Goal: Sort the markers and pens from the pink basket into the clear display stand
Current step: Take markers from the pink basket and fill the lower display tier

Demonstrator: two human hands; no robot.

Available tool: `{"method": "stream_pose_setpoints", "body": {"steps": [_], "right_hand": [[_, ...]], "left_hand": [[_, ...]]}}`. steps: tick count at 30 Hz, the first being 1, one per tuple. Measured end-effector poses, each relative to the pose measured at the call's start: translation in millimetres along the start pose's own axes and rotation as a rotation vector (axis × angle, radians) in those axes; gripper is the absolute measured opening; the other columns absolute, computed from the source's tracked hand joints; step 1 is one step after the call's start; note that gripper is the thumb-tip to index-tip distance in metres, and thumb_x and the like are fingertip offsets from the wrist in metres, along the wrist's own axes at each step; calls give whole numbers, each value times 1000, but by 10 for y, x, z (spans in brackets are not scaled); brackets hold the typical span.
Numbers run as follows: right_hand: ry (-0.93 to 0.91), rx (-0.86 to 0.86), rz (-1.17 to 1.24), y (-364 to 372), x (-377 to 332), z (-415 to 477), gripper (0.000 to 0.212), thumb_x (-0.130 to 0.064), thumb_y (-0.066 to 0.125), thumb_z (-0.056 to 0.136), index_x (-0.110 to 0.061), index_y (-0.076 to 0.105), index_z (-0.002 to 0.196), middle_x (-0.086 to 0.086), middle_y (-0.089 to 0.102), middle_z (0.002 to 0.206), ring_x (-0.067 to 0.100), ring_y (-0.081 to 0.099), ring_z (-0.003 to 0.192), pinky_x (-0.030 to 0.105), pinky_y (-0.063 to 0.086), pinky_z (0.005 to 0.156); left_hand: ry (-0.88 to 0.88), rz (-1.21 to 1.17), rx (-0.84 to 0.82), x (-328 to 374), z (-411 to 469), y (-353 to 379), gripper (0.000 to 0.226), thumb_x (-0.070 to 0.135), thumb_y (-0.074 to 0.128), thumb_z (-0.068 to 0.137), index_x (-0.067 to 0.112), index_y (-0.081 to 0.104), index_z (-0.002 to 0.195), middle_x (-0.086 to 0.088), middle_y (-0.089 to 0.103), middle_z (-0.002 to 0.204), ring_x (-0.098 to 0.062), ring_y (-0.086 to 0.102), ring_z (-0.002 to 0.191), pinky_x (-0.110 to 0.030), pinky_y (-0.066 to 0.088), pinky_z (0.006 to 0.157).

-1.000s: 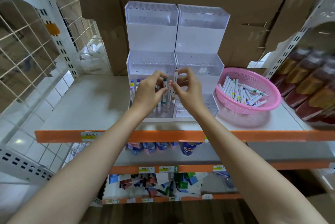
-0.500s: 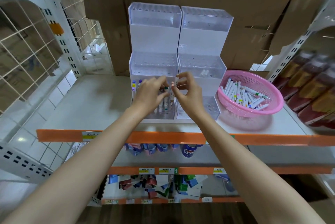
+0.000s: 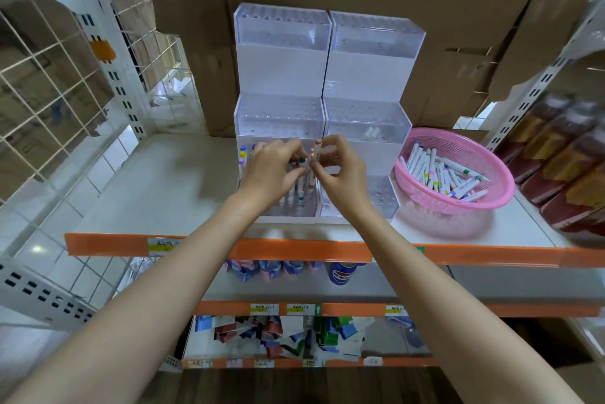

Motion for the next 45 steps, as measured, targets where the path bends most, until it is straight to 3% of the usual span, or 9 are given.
{"method": "stream_pose_setpoints", "body": {"steps": [7, 15, 23, 28, 32, 35, 45], "right_hand": [[14, -6, -11, 1, 18, 9, 22, -9, 70, 83, -12, 56, 99, 2, 68, 80, 7, 65, 69, 34, 56, 66], [-6, -11, -15, -17, 23, -4, 18, -9, 69, 86, -10, 55, 97, -10, 63, 74, 4, 64, 67, 21, 55, 65], [-55, -96, -81, -8, -10, -6, 23, -2, 68, 84, -9, 56, 102, 9, 67, 81, 17, 68, 72, 34, 58, 70], [-45, -149, -151, 11, 4, -4, 22, -2, 68, 84, -8, 55, 100, 2, 60, 76, 18, 66, 68, 30, 56, 66], [-32, -210, -241, 77, 58, -60, 23, -1, 66, 84, -8, 55, 103, -2, 54, 74, 25, 64, 69, 38, 56, 69], [-17, -208, -253, 99, 70, -71, 23, -1, 66, 85, -8, 55, 104, -9, 53, 72, 25, 64, 71, 39, 56, 70], [62, -230, -300, 143, 175, -103, 23, -3, 66, 84, -9, 52, 101, 1, 60, 80, 26, 66, 77, 41, 55, 73]], "left_hand": [[-30, 86, -69, -72, 24, 99, 17, 35, 69, 81, 22, 63, 90, 1, 62, 89, -24, 53, 89, -29, 28, 80], [89, 177, 18, 66, -1, 1, 20, 24, 79, 71, 15, 64, 81, 0, 60, 90, -23, 53, 91, -29, 25, 75], [93, 178, 35, 33, -18, 18, 19, 25, 77, 71, 19, 64, 84, 5, 59, 89, -19, 53, 89, -26, 21, 74], [105, 165, 32, 21, -46, -17, 14, 30, 61, 77, 23, 66, 88, 8, 60, 91, -16, 54, 92, -28, 23, 76], [88, 131, 55, -17, -78, -87, 31, 31, 44, 79, 21, 67, 95, 8, 63, 94, -16, 56, 93, -29, 27, 80], [69, 107, 46, -55, -101, -109, 31, 32, 42, 80, 19, 67, 94, 6, 64, 94, -16, 57, 94, -30, 29, 80], [90, 106, 29, -95, -140, -117, 27, 31, 46, 80, 19, 66, 91, 6, 62, 94, -16, 55, 94, -30, 33, 79]]}}
Point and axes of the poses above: each hand's wrist, its own z-axis towards the middle knuckle, its own y-axis out of the palm, x = y × z, the point moved 6 cm from there along z, towards the middle knuckle
